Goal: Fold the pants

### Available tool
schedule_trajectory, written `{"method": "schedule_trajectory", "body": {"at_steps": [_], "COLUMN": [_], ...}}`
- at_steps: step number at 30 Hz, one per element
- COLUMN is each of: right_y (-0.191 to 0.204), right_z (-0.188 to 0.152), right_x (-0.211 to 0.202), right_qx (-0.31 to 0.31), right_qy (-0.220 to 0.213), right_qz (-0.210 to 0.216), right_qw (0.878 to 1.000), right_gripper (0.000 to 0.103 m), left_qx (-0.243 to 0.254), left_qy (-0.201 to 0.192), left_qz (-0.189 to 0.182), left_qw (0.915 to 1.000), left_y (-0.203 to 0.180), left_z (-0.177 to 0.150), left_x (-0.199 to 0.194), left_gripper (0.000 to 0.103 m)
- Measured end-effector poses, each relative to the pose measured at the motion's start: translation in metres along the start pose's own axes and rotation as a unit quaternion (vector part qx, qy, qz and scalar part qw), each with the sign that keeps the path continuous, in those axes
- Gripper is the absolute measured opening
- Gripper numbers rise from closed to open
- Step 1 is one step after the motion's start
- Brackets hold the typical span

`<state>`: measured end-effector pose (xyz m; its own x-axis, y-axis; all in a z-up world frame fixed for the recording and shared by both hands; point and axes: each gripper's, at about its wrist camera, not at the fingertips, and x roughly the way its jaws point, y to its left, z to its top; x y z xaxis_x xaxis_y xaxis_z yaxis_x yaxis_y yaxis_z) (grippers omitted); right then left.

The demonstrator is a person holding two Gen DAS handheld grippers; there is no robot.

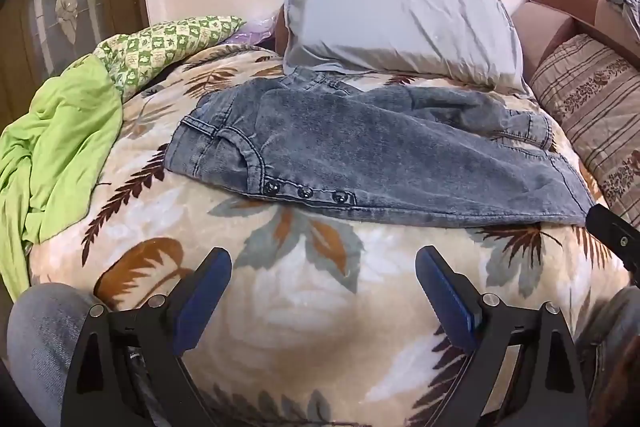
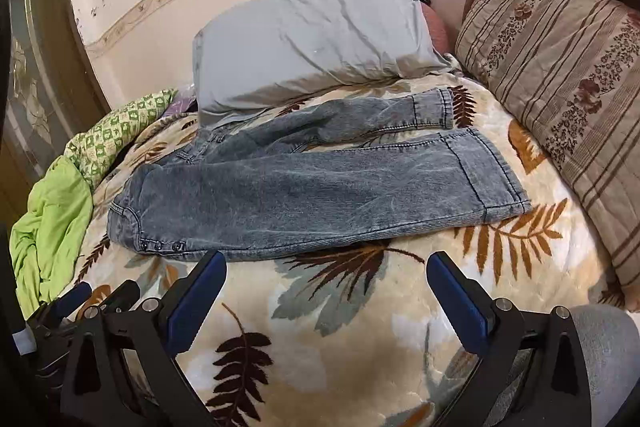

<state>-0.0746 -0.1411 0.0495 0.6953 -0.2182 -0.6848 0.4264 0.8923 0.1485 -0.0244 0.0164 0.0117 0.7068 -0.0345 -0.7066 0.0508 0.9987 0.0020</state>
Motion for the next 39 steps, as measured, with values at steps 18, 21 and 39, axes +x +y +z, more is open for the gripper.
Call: {"method": "schedule_trajectory", "body": {"at_steps": [18,21,39], "right_y": [-0.0047,-0.0051,-0.0073], "right_z": [-0.0032,-0.0032,0.0034], "right_x": [0.0068,0.0056,0.0087], "right_qx": [0.010,0.011,0.019], "right_qy": [0.008,0.006,0.004], "right_qz": [0.004,0.003,-0.001], "right_qw": [1.000,1.000,1.000], "right_gripper": [0.101,0.101,0.101], "left_qx": [0.001,0.003,-0.002], "left_qy": [0.007,0.007,0.007], "left_qz": [0.007,0.007,0.004], "left_qw": [0.9999,0.9999,1.0000], "left_y": [-0.0039,-0.0042,-0.0018], "left_z": [0.0000,-0.0003,-0.0043], "left_x": [0.0072,0.0066,-0.0007], "left_gripper": [0.094,0.094,0.094]}}
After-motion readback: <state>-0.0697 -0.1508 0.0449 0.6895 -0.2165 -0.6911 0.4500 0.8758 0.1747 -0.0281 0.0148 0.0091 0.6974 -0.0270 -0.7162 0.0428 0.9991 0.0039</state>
